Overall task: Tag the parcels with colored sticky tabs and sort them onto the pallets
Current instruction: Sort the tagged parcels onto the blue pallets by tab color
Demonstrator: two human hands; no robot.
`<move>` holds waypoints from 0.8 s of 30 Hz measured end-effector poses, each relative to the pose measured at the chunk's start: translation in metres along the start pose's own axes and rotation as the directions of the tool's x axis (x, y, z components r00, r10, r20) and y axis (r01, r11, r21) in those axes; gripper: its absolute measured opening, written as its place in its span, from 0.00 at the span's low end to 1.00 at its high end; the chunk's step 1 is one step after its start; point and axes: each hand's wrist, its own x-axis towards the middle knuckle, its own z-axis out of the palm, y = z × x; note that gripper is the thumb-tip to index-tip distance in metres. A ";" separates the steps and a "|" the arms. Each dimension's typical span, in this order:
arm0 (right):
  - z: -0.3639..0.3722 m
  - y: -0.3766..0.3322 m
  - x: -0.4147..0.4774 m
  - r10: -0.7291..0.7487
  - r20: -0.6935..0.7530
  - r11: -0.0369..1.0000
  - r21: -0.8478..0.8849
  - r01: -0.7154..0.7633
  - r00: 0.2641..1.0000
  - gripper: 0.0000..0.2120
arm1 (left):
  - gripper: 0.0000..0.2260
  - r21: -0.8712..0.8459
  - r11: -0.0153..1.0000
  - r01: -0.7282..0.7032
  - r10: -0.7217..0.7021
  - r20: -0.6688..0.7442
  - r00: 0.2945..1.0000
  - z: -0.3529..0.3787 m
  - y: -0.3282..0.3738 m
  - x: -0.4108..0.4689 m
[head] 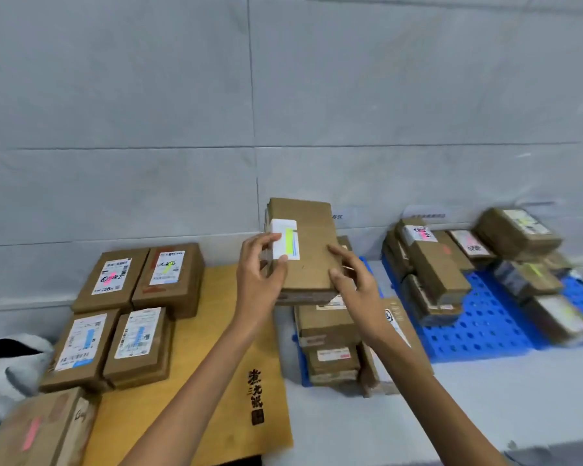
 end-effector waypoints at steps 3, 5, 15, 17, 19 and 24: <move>-0.076 0.019 0.010 0.008 -0.042 1.000 -0.023 -0.009 0.999 0.16 | 0.15 -0.033 0.999 0.026 -0.024 0.046 0.999 0.078 0.009 0.002; -0.132 0.030 0.015 0.018 -0.059 0.999 -0.033 -0.020 0.998 0.16 | 0.15 -0.069 0.997 0.035 -0.031 0.066 0.997 0.135 0.018 0.000; -0.344 0.072 0.029 0.112 -0.167 0.993 -0.024 -0.118 0.979 0.15 | 0.16 -0.115 0.986 0.123 -0.098 0.208 0.973 0.356 0.046 -0.011; -0.375 0.081 0.032 0.136 -0.185 0.990 -0.017 -0.141 0.973 0.15 | 0.16 -0.096 0.988 0.120 -0.093 0.252 0.963 0.389 0.048 -0.009; -0.407 0.086 0.036 0.140 -0.217 0.988 -0.029 -0.150 0.966 0.14 | 0.16 -0.093 0.983 0.158 -0.122 0.311 0.942 0.422 0.051 -0.007; -0.472 0.101 0.033 0.165 -0.314 0.976 -0.085 -0.200 0.935 0.14 | 0.17 -0.085 0.976 0.199 -0.131 0.496 0.858 0.485 0.047 -0.012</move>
